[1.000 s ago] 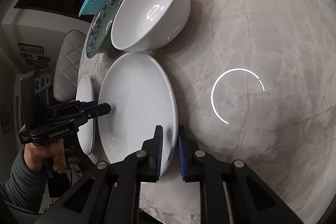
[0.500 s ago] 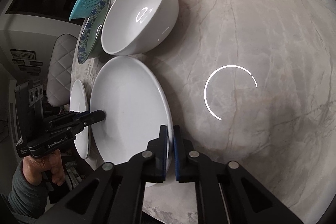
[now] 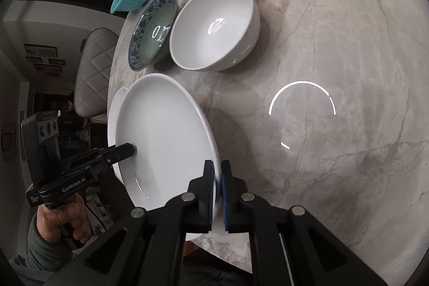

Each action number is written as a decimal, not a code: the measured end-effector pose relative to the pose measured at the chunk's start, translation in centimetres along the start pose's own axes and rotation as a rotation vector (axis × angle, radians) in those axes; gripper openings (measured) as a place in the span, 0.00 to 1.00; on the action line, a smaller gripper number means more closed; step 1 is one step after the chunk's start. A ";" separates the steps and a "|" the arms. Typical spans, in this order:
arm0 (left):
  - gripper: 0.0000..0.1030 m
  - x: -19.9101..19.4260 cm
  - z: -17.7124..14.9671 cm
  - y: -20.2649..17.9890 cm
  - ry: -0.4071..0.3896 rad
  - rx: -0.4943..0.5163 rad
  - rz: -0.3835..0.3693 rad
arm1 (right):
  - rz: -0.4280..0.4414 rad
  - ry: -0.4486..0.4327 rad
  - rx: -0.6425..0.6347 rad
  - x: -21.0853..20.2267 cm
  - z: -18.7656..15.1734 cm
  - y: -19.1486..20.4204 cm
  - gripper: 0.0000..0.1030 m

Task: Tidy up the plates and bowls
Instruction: 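Lift the smaller white plate with both tools and lower it onto the large plate, then open both tools and withdraw from the stacked plates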

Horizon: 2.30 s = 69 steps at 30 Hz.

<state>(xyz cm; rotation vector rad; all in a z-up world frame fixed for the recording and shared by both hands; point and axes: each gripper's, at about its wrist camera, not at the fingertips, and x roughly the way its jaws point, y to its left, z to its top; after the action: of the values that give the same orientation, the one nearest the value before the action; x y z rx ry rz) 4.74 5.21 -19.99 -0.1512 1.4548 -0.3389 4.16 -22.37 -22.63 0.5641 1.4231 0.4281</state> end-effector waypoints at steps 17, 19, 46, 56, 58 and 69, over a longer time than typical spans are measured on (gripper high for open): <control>0.10 -10.4 -4.6 17.5 -0.098 -0.147 0.054 | 0.012 0.077 -0.229 8.6 3.5 16.2 0.08; 0.10 -9.4 -4.6 19.6 -0.082 -0.144 0.071 | 0.002 0.100 -0.225 11.2 3.8 17.2 0.08; 0.12 -2.5 -2.1 24.1 -0.002 -0.062 0.186 | -0.222 0.145 -0.296 19.3 4.4 19.8 0.10; 0.12 -2.8 -2.3 23.9 -0.032 -0.055 0.205 | -0.285 0.122 -0.366 19.3 4.0 20.7 0.12; 0.16 -3.2 -2.5 23.9 -0.050 -0.051 0.199 | -0.301 0.114 -0.382 19.4 3.9 21.0 0.12; 0.58 -7.6 -2.7 23.0 -0.224 -0.056 0.065 | -0.341 0.084 -0.431 19.7 3.4 21.7 0.16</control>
<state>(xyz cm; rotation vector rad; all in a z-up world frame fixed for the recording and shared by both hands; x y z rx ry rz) 4.52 29.56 -20.11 -0.1813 1.2454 -0.2210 10.89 6.23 -25.12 -0.0460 1.4188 0.4693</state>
